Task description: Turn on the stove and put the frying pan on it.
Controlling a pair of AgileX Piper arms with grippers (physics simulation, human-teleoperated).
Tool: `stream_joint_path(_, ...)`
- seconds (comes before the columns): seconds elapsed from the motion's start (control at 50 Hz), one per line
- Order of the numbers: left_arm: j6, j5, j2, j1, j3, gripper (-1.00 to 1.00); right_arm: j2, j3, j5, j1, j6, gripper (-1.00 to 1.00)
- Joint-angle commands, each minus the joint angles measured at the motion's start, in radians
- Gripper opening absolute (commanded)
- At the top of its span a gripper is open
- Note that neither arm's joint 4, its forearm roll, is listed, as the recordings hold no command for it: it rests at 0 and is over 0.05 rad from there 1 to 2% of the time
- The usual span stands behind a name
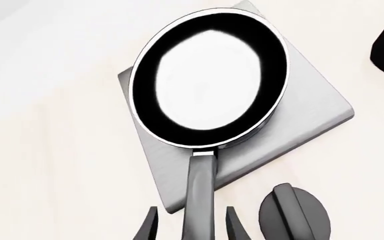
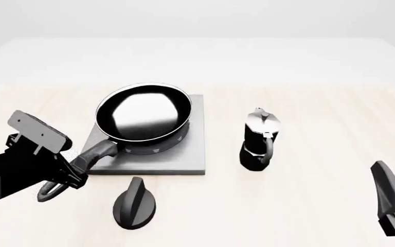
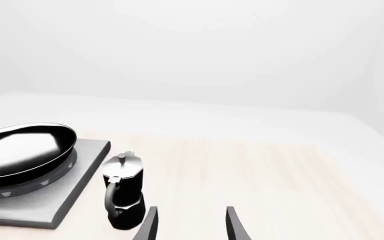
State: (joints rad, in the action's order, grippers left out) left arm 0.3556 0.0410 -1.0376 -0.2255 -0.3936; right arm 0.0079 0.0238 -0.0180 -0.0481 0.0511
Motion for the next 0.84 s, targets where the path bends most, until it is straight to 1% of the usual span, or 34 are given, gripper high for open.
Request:
stream_joint_path(0.02, -0.005, 0.096, 0.098, -0.012, -0.044, 1.0, 0.0, 0.015, -0.009, -0.001, 0.001, 1.0)
stream_joint_path(0.26, -0.033, 0.204, 0.22, -0.021, -0.096, 1.0, 0.0, 0.023, -0.011, -0.006, 0.002, 1.0)
stream_joint_path(0.32, -0.068, 0.25, 0.276, -0.028, -0.117, 1.0, -0.005, 0.024, -0.016, -0.008, 0.002, 1.0)
stream_joint_path(0.36, -0.079, 0.27, 0.301, -0.03, -0.123, 1.0, -0.004, 0.023, -0.015, -0.009, 0.001, 1.0)
stream_joint_path(0.48, -0.094, 0.3, 0.364, -0.034, -0.107, 1.0, 0.0, 0.024, -0.01, -0.01, 0.0, 1.0)
stream_joint_path(0.56, -0.116, 0.344, 0.426, -0.024, -0.122, 1.0, -0.001, 0.036, -0.016, -0.007, 0.0, 1.0)
stream_joint_path(0.72, -0.138, 0.413, 0.531, -0.002, -0.133, 1.0, -0.005, 0.061, -0.028, 0.0, -0.001, 1.0)
stream_joint_path(0.74, -0.16, 0.435, 0.553, -0.007, -0.139, 1.0, -0.005, 0.061, -0.028, 0.0, -0.001, 1.0)
stream_joint_path(0.84, -0.173, 0.483, 0.624, 0.005, -0.144, 1.0, -0.007, 0.086, -0.04, 0.002, 0.0, 1.0)
